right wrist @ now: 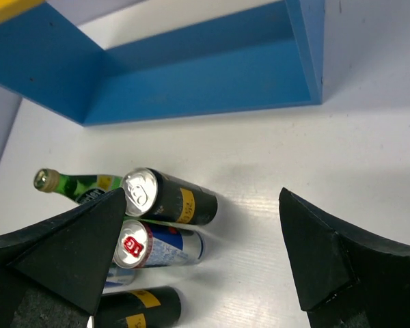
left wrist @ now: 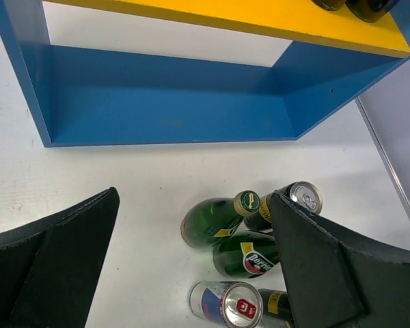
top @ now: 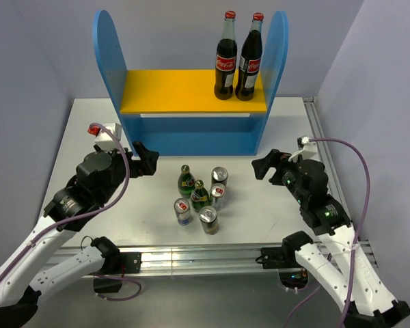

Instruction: Place and organize the beverage onto the shelf

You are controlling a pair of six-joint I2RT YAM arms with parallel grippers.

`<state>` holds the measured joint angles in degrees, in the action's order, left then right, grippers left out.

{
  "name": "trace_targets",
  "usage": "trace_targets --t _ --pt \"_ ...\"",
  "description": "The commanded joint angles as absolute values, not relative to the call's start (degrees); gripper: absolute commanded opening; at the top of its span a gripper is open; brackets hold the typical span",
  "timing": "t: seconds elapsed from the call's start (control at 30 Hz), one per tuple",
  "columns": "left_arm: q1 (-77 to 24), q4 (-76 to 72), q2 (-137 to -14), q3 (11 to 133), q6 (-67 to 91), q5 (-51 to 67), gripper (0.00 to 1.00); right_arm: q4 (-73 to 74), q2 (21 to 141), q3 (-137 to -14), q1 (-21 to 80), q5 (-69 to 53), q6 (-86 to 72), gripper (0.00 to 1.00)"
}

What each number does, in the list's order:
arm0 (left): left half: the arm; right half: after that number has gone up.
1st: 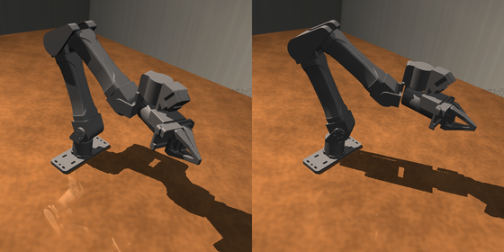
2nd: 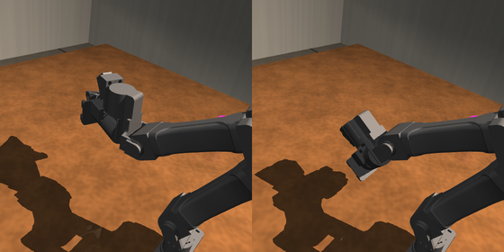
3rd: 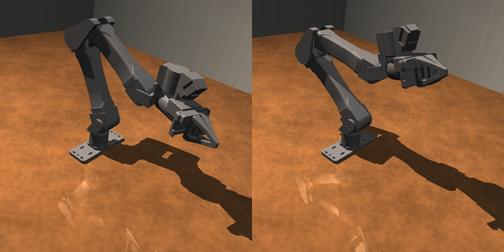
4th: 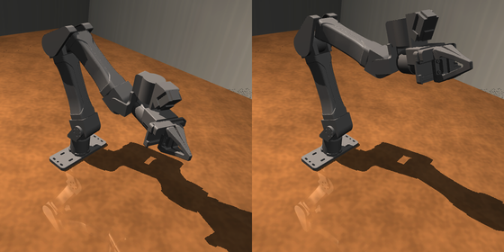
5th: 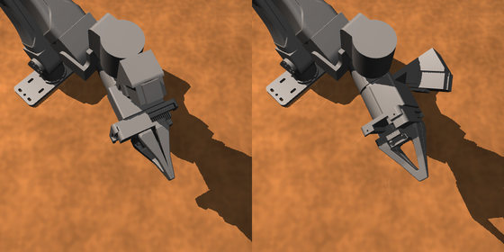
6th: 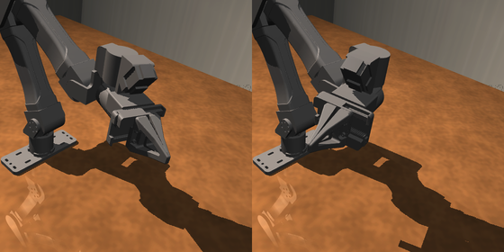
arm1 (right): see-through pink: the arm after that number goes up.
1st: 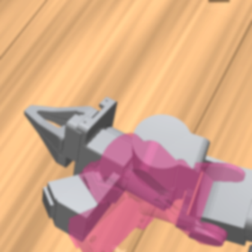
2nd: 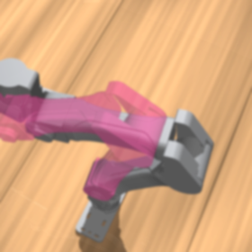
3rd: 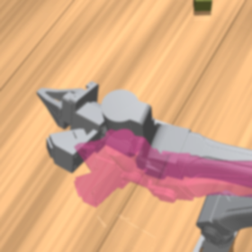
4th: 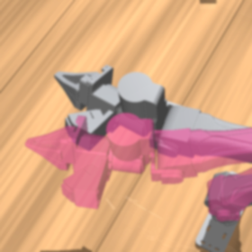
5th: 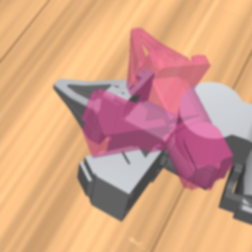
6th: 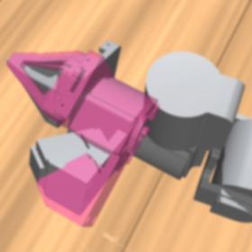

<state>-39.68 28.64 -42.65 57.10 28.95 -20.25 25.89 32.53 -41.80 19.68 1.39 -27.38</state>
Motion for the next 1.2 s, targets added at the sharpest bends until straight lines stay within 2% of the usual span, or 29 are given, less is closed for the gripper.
trace_targets --t 0.0,0.13,0.2,0.3,0.4,0.53,0.6,0.63,0.9,1.03,1.17 --pt "-39.99 27.07 -40.87 57.65 26.19 -18.64 0.99 23.29 32.7 -41.92 23.28 5.18 -26.9 1.0" --pt "-39.99 21.56 -39.29 54.77 25.64 -13.62 0.99 21.72 30.51 -41.05 27.58 8.26 -26.54 1.0" --pt "-39.99 17.86 -38.33 51.53 28.81 -18.0 0.99 18.91 28.92 -38.43 28.3 10.09 -29.33 1.0" --pt "-39.9 14.06 -39.71 49.92 29.01 -25.03 0.98 16.87 26.63 -36.39 28.3 11.86 -33.57 0.94" --pt "-39.99 16.95 -42.71 51.59 27.86 -26.71 0.99 20.03 28.12 -37.7 28.39 12.66 -34.54 0.93" --pt "-41.3 14.34 -40.61 48.18 28.83 -25.93 0.98 22.15 30.5 -38.06 28.39 13.1 -33.31 0.95" --pt "-44.9 13.1 -39.21 45.81 29.18 -27.94 0.98 21.45 29.8 -37.27 28.39 13.1 -33.66 0.95" --pt "-46.91 13.62 -39.2 45.36 29.96 -32.73 0.98 21.1 28.66 -36.92 28.39 12.92 -33.84 0.95" --pt "-73.01 18.19 -43.49 43.42 36.12 -56.41 0.99 20.83 28.74 -35.86 28.39 13.09 -34.28 0.95" --pt "-76.46 14.26 -46.05 39.56 37.53 -56.87 0.99 20.83 27.87 -35.16 28.56 13.1 -34.63 0.95" --pt "-76.46 2.85 -48.16 34.2 34.46 -55.81 0.99 21.53 26.98 -35.16 28.48 13.27 -34.28 0.95"
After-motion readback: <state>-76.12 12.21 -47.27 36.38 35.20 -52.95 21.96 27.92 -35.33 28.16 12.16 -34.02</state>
